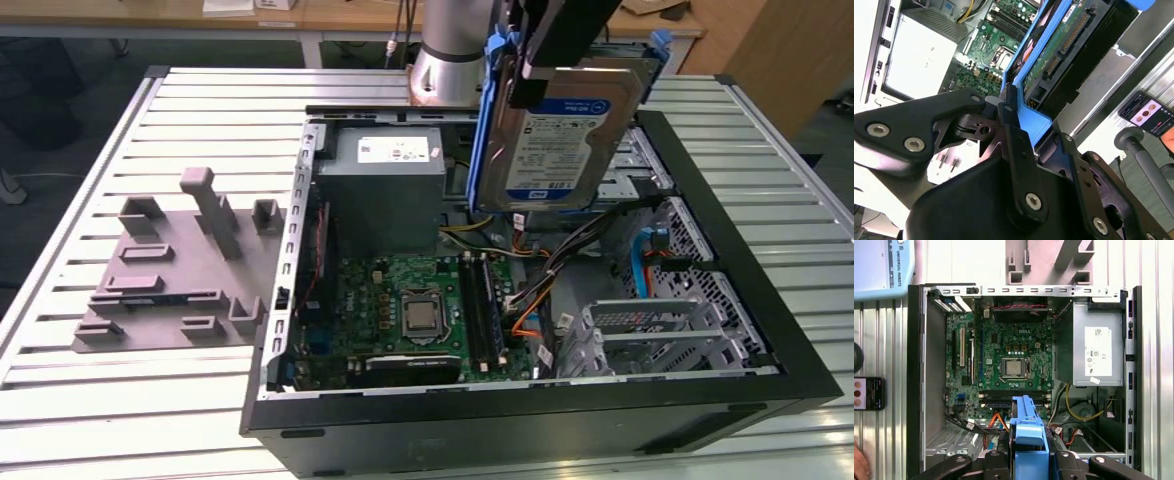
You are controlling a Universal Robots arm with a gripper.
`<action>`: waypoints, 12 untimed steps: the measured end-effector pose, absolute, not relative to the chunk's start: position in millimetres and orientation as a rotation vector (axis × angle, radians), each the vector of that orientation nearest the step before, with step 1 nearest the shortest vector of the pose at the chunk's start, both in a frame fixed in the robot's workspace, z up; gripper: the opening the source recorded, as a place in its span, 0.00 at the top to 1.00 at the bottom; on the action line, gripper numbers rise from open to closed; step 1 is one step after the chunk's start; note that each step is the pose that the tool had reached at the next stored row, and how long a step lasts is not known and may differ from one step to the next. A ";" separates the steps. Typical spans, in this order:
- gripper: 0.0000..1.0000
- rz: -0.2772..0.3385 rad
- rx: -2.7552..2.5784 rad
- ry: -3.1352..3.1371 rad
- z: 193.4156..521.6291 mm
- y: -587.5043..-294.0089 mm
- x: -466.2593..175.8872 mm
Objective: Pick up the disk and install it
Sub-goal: 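Insert the disk into the insertion slot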
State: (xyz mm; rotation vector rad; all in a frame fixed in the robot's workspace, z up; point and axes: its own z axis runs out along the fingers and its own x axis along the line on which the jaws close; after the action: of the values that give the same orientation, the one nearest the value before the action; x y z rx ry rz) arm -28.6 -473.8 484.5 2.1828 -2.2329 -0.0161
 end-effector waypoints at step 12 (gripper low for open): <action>0.64 -0.016 2.183 -2.233 484.5 -473.8 -31.0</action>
State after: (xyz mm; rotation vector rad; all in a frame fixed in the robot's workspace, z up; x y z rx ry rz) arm -31.0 -473.8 484.5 2.1829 -2.2329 -0.0161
